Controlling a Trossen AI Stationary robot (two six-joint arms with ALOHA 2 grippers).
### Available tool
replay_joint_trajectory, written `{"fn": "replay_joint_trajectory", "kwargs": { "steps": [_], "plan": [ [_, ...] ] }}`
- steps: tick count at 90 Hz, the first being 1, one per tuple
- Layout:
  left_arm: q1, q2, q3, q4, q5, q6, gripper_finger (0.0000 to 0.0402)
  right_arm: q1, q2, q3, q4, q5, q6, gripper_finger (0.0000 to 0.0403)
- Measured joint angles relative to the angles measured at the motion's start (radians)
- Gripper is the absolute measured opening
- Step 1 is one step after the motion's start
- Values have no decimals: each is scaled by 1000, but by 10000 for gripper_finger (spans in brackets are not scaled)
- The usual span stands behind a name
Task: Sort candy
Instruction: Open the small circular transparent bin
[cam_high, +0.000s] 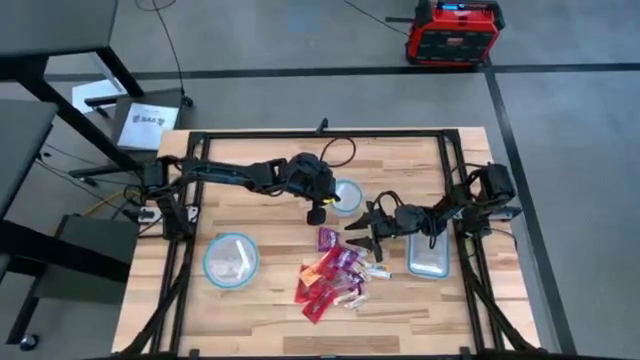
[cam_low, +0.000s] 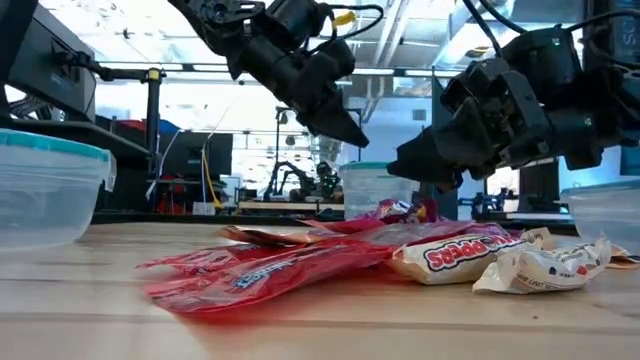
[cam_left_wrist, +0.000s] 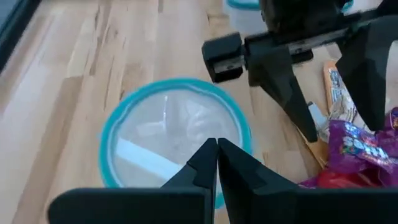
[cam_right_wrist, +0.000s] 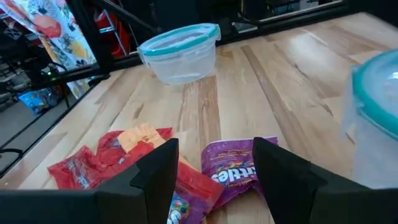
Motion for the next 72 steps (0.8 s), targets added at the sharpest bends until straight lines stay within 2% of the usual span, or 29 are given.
{"fn": "replay_joint_trajectory", "kwargs": {
  "steps": [37, 59, 72],
  "plan": [
    [4, 1, 0, 31, 0, 4, 0, 6, 0, 14, -10, 0, 2, 191],
    [4, 9, 0, 30, 1, 18, 0, 15, 0, 98, -202, 15, 61, 191],
    [6, 9, 0, 27, 1, 46, 0, 16, 0, 141, -256, 16, 61, 191]
  ]
}}
